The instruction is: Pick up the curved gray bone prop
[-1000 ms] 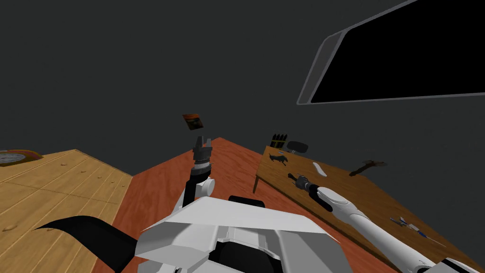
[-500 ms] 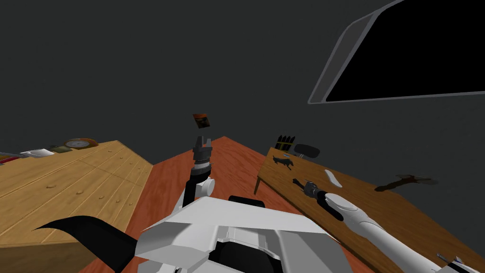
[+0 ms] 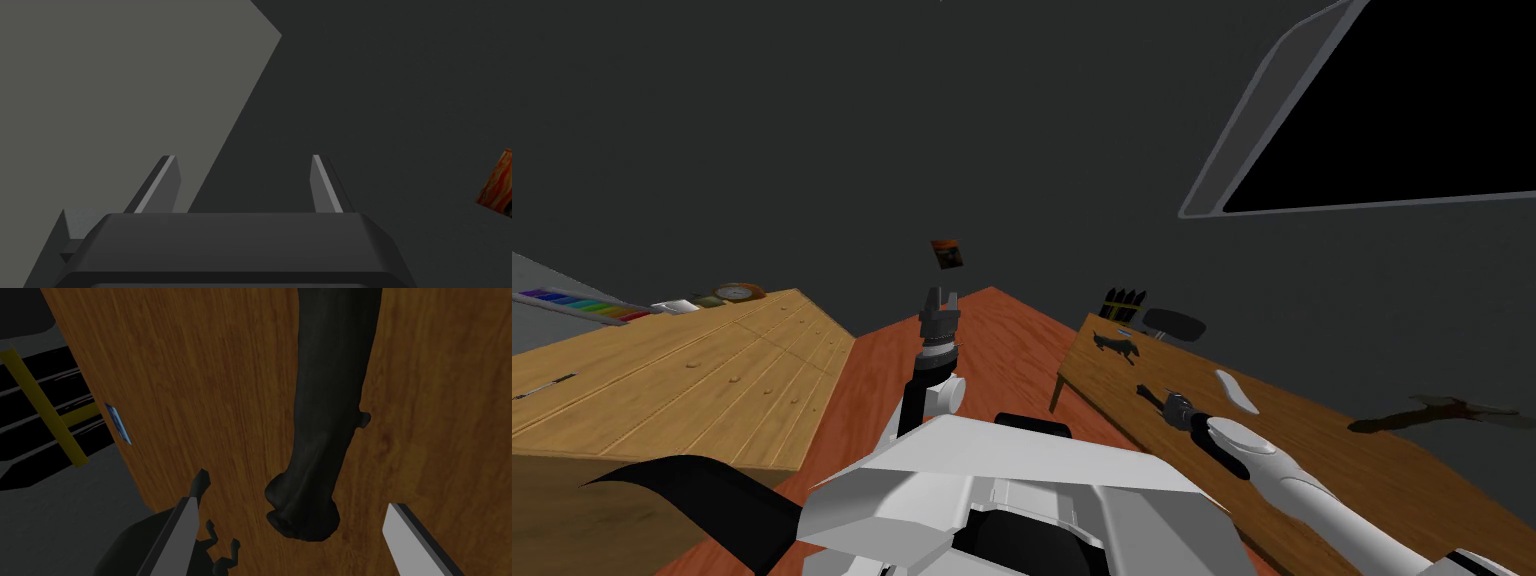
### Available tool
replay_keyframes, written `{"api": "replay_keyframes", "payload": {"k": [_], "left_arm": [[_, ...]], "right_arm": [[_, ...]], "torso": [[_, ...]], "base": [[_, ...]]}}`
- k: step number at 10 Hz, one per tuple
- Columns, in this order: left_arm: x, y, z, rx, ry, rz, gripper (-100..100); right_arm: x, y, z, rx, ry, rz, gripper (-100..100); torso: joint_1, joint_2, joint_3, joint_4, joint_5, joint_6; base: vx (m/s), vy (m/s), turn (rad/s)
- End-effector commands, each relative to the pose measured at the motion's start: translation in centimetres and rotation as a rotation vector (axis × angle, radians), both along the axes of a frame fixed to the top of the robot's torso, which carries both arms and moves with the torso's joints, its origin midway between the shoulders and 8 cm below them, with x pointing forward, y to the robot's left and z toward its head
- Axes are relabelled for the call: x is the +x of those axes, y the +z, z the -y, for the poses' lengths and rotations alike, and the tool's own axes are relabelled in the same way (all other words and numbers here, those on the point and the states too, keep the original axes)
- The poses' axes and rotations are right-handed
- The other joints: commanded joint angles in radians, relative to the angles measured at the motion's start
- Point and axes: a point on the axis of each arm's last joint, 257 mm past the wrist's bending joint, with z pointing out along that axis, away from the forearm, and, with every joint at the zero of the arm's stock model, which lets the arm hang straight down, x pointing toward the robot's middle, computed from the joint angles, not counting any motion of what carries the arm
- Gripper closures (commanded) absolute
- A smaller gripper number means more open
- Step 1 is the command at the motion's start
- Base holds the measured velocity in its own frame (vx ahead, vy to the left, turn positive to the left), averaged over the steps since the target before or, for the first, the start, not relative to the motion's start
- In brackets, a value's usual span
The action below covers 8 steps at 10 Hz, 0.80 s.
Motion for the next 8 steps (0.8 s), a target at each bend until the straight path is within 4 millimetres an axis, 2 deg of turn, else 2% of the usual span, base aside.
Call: {"api": "replay_keyframes", "payload": {"k": [1, 3, 4, 5, 7, 8], "left_arm": [[0.0, 0.0, 0.0, 0.000, 0.000, 0.000, 0], [0.0, 0.0, 0.0, 0.000, 0.000, 0.000, 0], [0.0, 0.0, 0.0, 0.000, 0.000, 0.000, 0], [0.0, 0.0, 0.0, 0.000, 0.000, 0.000, 0], [0.0, 0.0, 0.0, 0.000, 0.000, 0.000, 0], [0.0, 0.0, 0.0, 0.000, 0.000, 0.000, 0]], "right_arm": [[-3.1, -1.8, 0.3, -0.010, -0.005, -0.058, -100], [-2.7, -1.6, 0.1, -0.007, -0.009, -0.048, -100], [-2.8, -1.7, 0.2, -0.008, -0.007, -0.051, 0], [-3.0, -2.7, -0.9, -0.009, -0.013, -0.049, -100], [-3.1, -2.9, -1.0, -0.006, -0.012, -0.051, -100], [-3.1, -2.9, -1.0, -0.009, -0.013, -0.050, 100]], "torso": [[0.000, 0.000, 0.000, 0.000, 0.000, 0.000], [-0.002, 0.000, 0.000, 0.000, 0.000, 0.001], [0.000, 0.000, 0.000, 0.000, 0.000, 0.001], [0.002, 0.000, 0.000, 0.000, 0.000, 0.001], [-0.004, -0.002, -0.001, 0.000, -0.001, 0.001], [-0.001, -0.002, -0.001, -0.001, 0.000, 0.001]], "base": [[0.015, -0.066, 0.388], [0.007, -0.054, 0.027], [0.001, -0.006, 0.004], [0.011, -0.073, 0.047], [0.040, -0.080, 0.034], [0.003, -0.008, -0.002]]}}
